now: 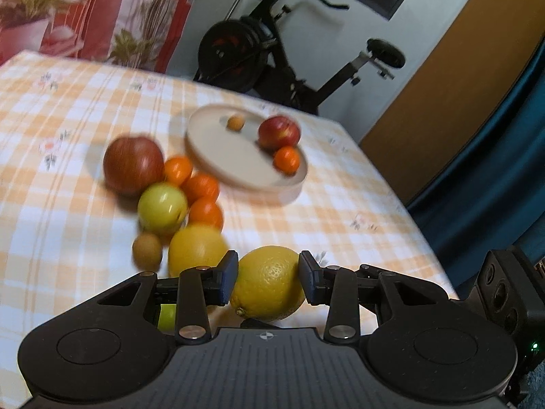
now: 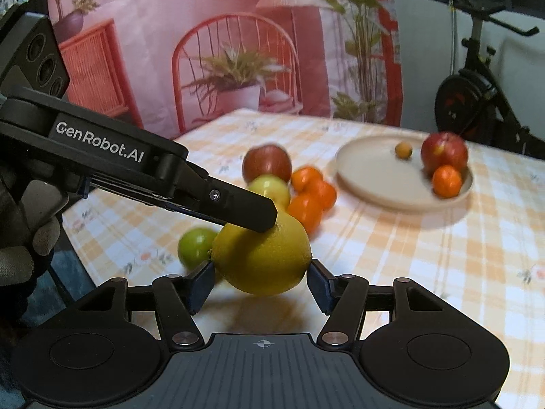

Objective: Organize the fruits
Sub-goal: 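Lift the yellow lemon with both tools and carry it over the plate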

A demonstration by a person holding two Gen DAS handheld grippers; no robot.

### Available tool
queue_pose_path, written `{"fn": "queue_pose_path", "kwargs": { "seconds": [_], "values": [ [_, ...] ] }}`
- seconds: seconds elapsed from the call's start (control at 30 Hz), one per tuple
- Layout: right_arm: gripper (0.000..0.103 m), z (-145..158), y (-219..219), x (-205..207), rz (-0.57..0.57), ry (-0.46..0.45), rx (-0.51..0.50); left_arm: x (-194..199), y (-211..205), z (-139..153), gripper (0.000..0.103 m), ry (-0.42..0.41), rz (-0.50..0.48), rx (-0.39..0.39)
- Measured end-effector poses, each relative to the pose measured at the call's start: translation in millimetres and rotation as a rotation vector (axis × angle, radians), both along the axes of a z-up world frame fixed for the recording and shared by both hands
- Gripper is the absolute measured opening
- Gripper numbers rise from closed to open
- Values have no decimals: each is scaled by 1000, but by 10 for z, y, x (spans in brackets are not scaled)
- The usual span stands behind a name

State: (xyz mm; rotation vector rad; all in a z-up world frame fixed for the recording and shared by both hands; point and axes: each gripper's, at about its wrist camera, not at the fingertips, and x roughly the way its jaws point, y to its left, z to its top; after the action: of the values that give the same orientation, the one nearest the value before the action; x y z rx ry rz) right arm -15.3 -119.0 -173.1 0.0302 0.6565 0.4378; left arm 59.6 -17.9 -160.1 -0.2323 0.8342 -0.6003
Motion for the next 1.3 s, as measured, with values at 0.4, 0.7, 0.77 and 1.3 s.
{"fn": "queue_pose_path", "kwargs": {
  "seconds": [0.4,0.7,0.77,1.3],
  "values": [
    [55,917,-105,337,8,-177,-26,187,-67,848,41,-201,2,-44],
    [55,1118,-85,592,18,-240,-56,367,-129,970,41,-244,4,-23],
    [55,1041,-81,660,15,-221,-54,425,-119,927,41,-223,4,-16],
    [55,383,-402,1577,-62,-49,18,1434,-369,414,41,-87,-43,38]
  ]
}}
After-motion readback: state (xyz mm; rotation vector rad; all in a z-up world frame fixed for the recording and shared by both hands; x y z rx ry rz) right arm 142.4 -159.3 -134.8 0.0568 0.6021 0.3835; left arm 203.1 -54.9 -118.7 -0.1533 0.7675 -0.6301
